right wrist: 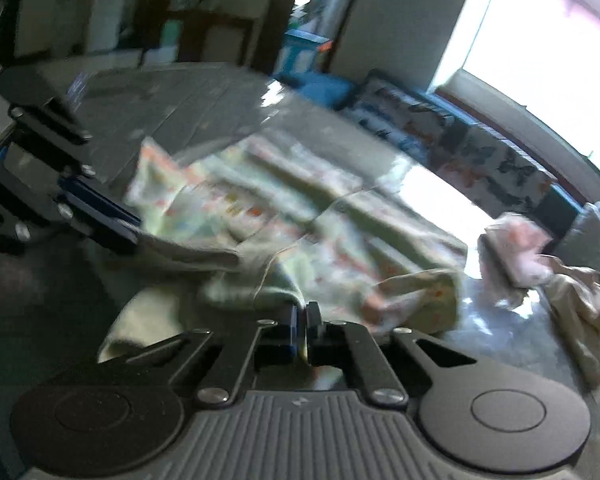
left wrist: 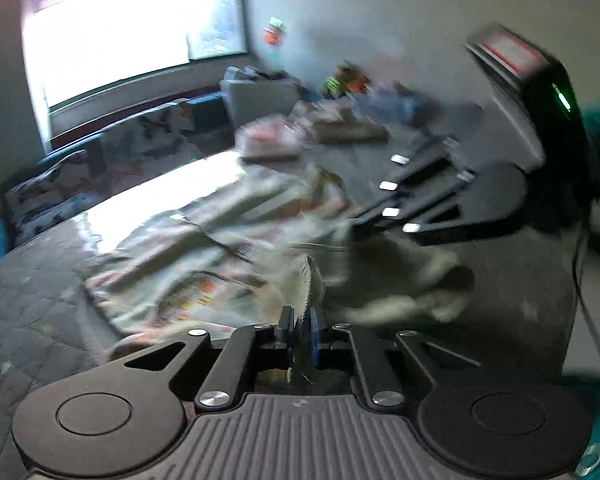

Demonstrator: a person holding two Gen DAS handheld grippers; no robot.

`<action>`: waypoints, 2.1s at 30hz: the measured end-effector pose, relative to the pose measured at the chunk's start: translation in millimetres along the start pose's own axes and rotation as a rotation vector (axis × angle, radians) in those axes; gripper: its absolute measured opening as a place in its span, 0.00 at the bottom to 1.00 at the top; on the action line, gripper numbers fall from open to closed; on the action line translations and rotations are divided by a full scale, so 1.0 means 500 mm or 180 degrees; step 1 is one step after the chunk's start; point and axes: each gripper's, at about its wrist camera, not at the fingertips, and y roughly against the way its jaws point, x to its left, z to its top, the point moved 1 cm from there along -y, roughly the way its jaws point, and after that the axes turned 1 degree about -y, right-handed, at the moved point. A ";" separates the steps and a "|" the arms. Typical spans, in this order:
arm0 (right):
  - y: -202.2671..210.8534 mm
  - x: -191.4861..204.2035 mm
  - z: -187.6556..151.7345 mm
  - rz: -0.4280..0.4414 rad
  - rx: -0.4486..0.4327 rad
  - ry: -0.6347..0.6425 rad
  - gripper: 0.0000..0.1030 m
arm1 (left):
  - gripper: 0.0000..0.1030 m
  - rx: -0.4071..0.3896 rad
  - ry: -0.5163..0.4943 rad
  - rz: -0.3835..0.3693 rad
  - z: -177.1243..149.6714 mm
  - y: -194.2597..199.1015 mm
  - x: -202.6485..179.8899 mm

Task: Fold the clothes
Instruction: 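Grasp the shirt hem with the left gripper and pull it to smooth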

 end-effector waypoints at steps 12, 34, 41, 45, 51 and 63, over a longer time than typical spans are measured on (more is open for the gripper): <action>0.138 -0.270 -0.062 -0.1125 -0.0290 -0.1217 0.03 | 0.08 -0.0305 0.1134 0.1248 -0.013 0.137 0.257; 0.132 -0.238 -0.172 -0.0893 0.0119 -0.1509 0.36 | 0.22 0.0143 0.1709 0.2332 -0.118 0.211 0.399; 0.078 -0.072 -0.068 0.0204 0.0025 -0.0889 0.45 | 0.49 0.0082 0.1672 0.2059 -0.065 0.187 0.315; 0.060 0.008 -0.031 0.0569 0.0000 -0.0551 0.48 | 0.62 0.0144 0.1500 0.2148 -0.028 0.127 0.280; 0.040 0.058 -0.020 0.0752 0.0054 -0.0399 0.51 | 0.73 0.0695 0.1400 0.2692 -0.034 0.006 0.290; 0.047 0.133 -0.044 0.0858 0.0011 0.0176 0.46 | 0.15 0.0529 0.2080 0.2547 -0.155 0.129 0.341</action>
